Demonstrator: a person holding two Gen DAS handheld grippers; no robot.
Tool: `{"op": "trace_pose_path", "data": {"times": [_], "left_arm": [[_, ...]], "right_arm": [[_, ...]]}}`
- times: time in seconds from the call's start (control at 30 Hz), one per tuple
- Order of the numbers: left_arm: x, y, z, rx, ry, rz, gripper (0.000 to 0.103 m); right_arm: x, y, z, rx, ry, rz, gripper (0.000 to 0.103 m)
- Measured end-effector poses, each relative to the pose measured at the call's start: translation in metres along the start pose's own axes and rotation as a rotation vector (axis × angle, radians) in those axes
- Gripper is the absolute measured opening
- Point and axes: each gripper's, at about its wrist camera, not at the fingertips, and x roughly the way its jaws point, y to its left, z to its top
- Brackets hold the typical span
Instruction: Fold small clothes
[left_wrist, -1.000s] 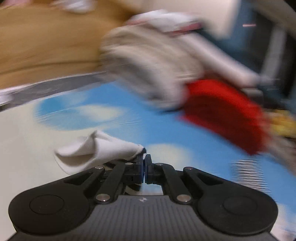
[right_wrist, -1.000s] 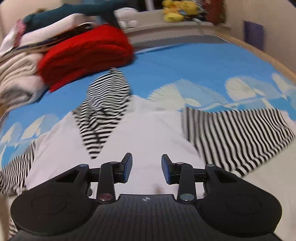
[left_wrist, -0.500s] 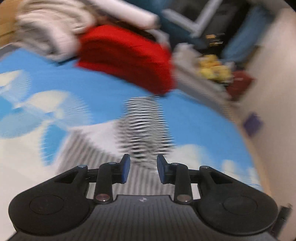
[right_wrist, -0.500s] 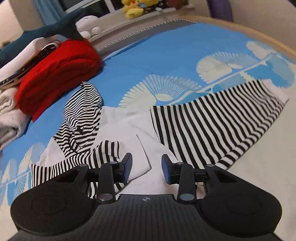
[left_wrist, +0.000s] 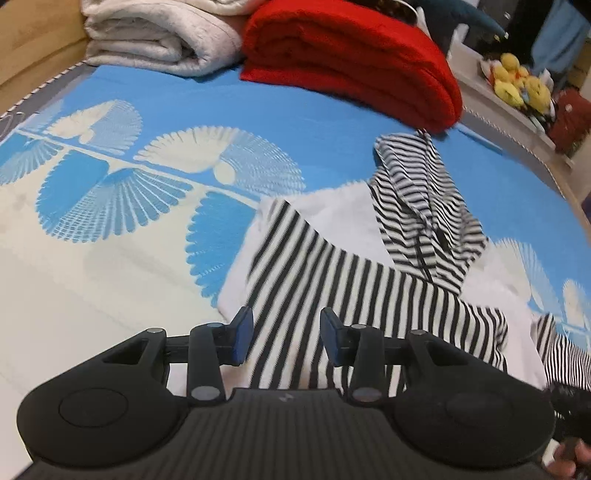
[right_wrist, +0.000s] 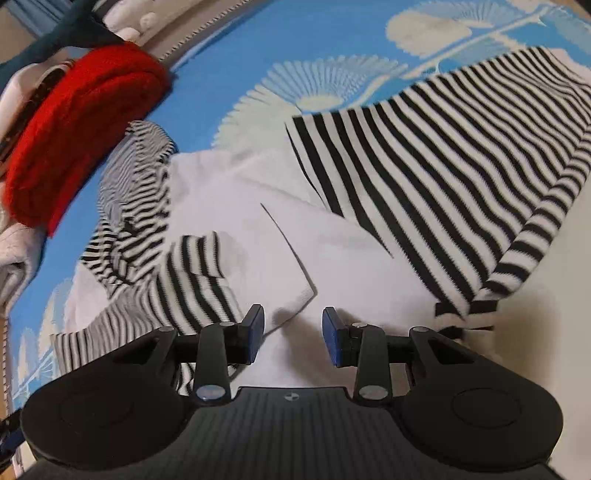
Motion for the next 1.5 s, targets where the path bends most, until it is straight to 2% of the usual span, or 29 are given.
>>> {"op": "trace_pose_path", "data": {"times": [0.07, 0.13, 0.17, 0.2, 0.33, 0.47, 0.53, 0.57, 0.63, 0.7, 0.77, 0.83, 0.87, 0.9, 0.97, 1.0, 1.07, 1.13, 1.2, 1.23, 1.27, 1.33, 1.43, 1.5], "left_arm": [[0.0, -0.001, -0.003, 0.025, -0.003, -0.002, 0.044], [0.004, -0.003, -0.004, 0.05, -0.006, 0.003, 0.044], [0.006, -0.004, -0.004, 0.057, -0.005, 0.005, 0.044], [0.006, -0.004, -0.004, 0.061, -0.003, 0.003, 0.044], [0.008, -0.004, -0.005, 0.069, 0.012, 0.0, 0.044], [0.011, -0.001, -0.007, 0.064, 0.034, -0.02, 0.044], [0.013, 0.001, -0.009, 0.058, 0.047, -0.028, 0.044], [0.015, 0.002, -0.01, 0.049, 0.062, -0.041, 0.044], [0.022, 0.006, -0.013, 0.01, 0.108, -0.069, 0.044], [0.031, 0.01, -0.017, -0.026, 0.156, -0.086, 0.044], [0.038, 0.012, -0.021, -0.046, 0.183, -0.098, 0.045], [0.048, 0.017, -0.026, -0.072, 0.219, -0.111, 0.046], [0.056, 0.021, -0.03, -0.092, 0.255, -0.104, 0.046], [0.063, 0.024, -0.034, -0.107, 0.287, -0.088, 0.046], [0.072, 0.033, -0.04, -0.148, 0.324, -0.072, 0.043], [0.07, 0.033, -0.038, -0.159, 0.322, -0.066, 0.042], [0.054, 0.025, -0.028, -0.133, 0.262, -0.067, 0.043], [0.047, 0.011, -0.025, -0.053, 0.208, -0.058, 0.046], [0.065, 0.008, -0.035, -0.064, 0.29, -0.048, 0.046], [0.074, 0.012, -0.042, -0.104, 0.339, -0.052, 0.045], [0.074, 0.012, -0.042, -0.119, 0.335, -0.053, 0.046], [0.062, 0.004, -0.034, -0.106, 0.29, -0.046, 0.046], [0.034, -0.008, -0.019, -0.106, 0.19, -0.107, 0.048], [0.02, -0.022, -0.015, -0.066, 0.141, -0.12, 0.051]], "right_arm": [[0.007, 0.003, 0.0, -0.001, -0.003, 0.005, 0.037], [0.01, 0.008, -0.001, -0.021, -0.028, -0.006, 0.03], [0.01, 0.009, 0.0, -0.015, -0.042, -0.007, 0.01], [0.009, 0.008, 0.0, 0.003, -0.056, -0.004, 0.003], [-0.023, 0.017, 0.002, 0.034, -0.168, 0.068, 0.002], [-0.079, 0.042, -0.002, -0.077, -0.306, 0.175, 0.002], [-0.081, 0.038, -0.006, -0.101, -0.306, 0.116, 0.002], [-0.069, 0.032, -0.005, -0.096, -0.255, 0.039, 0.002], [-0.04, 0.017, -0.004, -0.062, -0.122, -0.117, 0.003], [-0.036, 0.004, -0.005, 0.013, -0.114, -0.166, 0.007], [-0.046, 0.017, -0.005, -0.079, -0.182, -0.14, 0.007], [-0.05, 0.034, -0.009, -0.204, -0.22, -0.072, 0.02], [-0.044, 0.035, -0.01, -0.226, -0.188, -0.041, 0.035], [-0.035, 0.034, -0.009, -0.222, -0.135, -0.034, 0.041], [-0.004, 0.019, -0.012, -0.177, 0.036, -0.088, 0.04], [0.002, 0.008, -0.015, -0.13, 0.071, -0.109, 0.04], [-0.008, 0.004, -0.013, -0.09, 0.037, -0.066, 0.041], [-0.012, 0.005, -0.011, -0.174, -0.016, -0.011, 0.045], [-0.006, -0.005, -0.012, -0.161, 0.042, -0.056, 0.049], [-0.012, -0.011, -0.009, -0.134, 0.033, -0.03, 0.048], [-0.017, -0.012, -0.007, -0.129, 0.038, -0.026, 0.048], [-0.033, -0.018, -0.002, -0.141, 0.001, -0.012, 0.048], [-0.049, -0.03, 0.014, -0.121, -0.073, 0.004, 0.049], [-0.056, -0.048, 0.029, -0.092, -0.131, -0.009, 0.05]]}}
